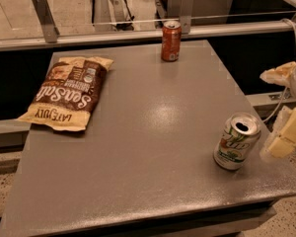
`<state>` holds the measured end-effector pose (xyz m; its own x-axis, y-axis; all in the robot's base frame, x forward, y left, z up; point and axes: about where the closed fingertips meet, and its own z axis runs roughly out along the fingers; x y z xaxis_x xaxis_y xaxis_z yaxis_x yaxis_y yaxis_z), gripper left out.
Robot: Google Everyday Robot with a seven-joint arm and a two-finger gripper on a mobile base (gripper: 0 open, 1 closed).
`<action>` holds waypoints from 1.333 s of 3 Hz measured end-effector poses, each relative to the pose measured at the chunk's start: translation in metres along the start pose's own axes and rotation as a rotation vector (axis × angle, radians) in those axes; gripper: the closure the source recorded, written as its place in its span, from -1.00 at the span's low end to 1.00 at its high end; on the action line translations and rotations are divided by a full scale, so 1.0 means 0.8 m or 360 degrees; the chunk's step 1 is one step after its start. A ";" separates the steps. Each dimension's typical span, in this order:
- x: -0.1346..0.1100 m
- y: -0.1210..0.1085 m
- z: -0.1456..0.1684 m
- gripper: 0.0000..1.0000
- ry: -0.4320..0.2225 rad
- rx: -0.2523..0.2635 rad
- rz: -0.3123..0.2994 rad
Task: Move 7up can near brown chip bag
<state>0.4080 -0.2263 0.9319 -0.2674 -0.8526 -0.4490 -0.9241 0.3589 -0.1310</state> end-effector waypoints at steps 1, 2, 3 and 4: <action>0.012 0.020 0.013 -1.00 -0.0224 -0.0084 0.0105; 0.004 0.041 0.032 -1.00 -0.0494 -0.0144 0.0159; -0.007 0.053 0.049 -1.00 -0.0714 -0.0151 0.0168; -0.015 0.059 0.065 -1.00 -0.0880 -0.0138 0.0163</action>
Offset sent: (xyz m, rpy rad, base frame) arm -0.0335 0.0374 -0.0393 0.5728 -0.0226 0.0033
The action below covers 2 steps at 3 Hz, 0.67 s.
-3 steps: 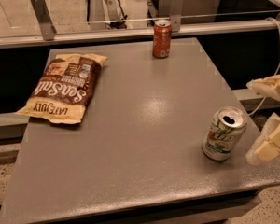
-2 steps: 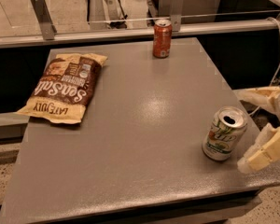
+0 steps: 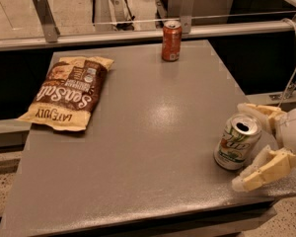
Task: Move 7up can near brown chip bag
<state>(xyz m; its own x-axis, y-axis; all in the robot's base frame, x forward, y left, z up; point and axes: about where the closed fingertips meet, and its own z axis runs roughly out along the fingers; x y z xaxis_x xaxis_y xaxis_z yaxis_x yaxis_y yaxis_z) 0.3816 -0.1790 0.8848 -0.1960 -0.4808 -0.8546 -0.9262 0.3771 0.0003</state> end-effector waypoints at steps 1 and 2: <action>0.008 0.001 0.008 -0.63 -0.0086 0.0030 -0.0007; 0.011 -0.001 0.008 -0.16 -0.0140 0.0056 -0.0021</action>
Offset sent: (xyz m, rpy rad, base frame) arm 0.0028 -0.0072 -0.0167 0.1070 -0.0878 -0.0433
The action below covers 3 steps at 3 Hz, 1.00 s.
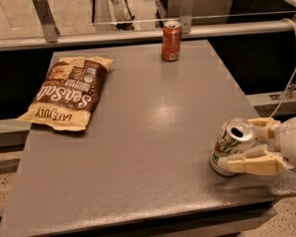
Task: Move 7up can near brown chip bag
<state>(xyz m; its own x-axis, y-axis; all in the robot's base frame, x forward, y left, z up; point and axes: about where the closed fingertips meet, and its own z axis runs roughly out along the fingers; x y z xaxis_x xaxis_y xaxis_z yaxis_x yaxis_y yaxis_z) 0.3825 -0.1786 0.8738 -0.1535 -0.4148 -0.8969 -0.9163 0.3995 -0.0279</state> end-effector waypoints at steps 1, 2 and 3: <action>-0.007 -0.009 -0.004 0.30 -0.0038 0.0027 -0.0031; -0.023 -0.027 -0.017 0.74 -0.0065 0.0072 -0.0085; -0.056 -0.058 -0.043 1.00 -0.0086 0.0157 -0.0170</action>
Offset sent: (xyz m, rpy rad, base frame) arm 0.0369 -0.0333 0.0474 0.0111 -0.1470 -0.0412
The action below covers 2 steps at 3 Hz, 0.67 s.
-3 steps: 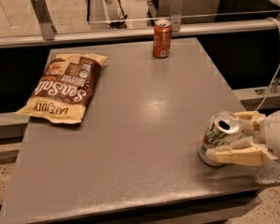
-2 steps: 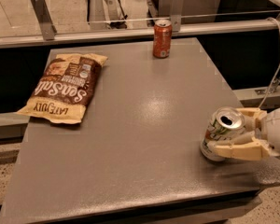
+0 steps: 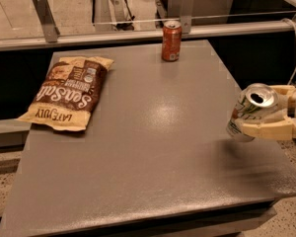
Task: Move 7up can near brown chip bag
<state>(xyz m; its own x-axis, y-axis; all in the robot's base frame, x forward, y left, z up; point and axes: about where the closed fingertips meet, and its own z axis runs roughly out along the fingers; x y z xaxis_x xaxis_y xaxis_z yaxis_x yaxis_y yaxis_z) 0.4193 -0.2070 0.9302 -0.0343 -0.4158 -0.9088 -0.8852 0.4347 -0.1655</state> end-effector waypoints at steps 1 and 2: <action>0.000 0.000 0.000 1.00 0.0000 0.0000 0.0000; -0.008 -0.008 0.024 1.00 -0.0019 -0.0028 -0.0024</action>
Offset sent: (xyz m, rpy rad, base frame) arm 0.0348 0.0294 -0.0045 0.0147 -0.0175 0.0460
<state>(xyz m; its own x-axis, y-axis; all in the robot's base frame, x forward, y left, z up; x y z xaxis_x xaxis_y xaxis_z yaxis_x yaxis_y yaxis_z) 0.4338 -0.1920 0.9300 -0.0154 -0.4128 -0.9107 -0.8935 0.4144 -0.1727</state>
